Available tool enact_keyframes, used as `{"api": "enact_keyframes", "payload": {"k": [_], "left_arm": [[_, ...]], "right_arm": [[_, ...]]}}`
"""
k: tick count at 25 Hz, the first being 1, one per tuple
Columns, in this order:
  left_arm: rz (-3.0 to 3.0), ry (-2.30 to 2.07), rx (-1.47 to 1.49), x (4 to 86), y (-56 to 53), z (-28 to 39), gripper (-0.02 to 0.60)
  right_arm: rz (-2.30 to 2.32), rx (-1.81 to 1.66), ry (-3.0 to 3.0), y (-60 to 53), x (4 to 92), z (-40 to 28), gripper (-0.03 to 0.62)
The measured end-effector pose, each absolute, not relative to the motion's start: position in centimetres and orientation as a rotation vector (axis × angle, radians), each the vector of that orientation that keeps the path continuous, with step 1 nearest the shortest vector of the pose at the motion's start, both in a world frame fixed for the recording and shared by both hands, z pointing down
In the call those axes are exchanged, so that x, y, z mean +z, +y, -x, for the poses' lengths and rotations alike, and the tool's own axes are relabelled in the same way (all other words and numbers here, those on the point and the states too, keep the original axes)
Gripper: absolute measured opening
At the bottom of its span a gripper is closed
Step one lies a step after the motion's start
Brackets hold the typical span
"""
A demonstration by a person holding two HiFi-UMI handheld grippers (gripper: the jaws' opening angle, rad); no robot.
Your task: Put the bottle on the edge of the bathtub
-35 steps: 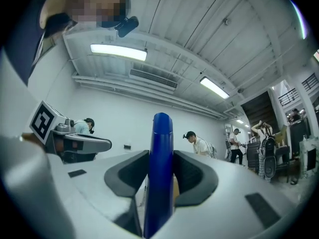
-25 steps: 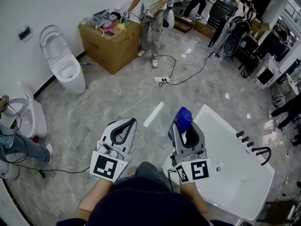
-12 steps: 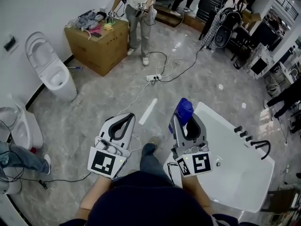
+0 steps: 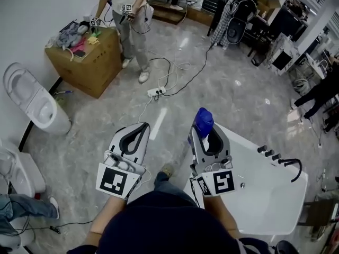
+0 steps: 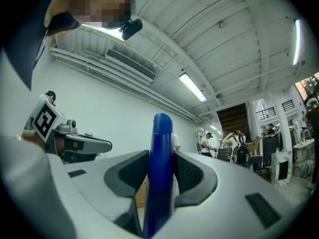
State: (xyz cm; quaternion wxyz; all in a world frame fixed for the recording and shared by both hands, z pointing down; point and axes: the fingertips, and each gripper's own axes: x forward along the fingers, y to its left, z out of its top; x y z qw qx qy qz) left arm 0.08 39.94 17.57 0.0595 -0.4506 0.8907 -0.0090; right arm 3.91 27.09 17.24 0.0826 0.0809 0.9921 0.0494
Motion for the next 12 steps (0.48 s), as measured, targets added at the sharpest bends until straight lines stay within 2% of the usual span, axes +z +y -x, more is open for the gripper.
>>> {"api": "enact_keyframes", "payload": {"k": [6,12], "left_arm": [[1.446,2.639,-0.042,17.2,31.8,6.6,0.023],[1.524,2.601,-0.042,18.1,25.8,9.7,0.023]], "right_arm": [[-0.154,0.146,2.968,18.8,17.7,2.0,0.164],[-0.068,0.13,2.979,13.1,18.8,4.5,0.164]]}}
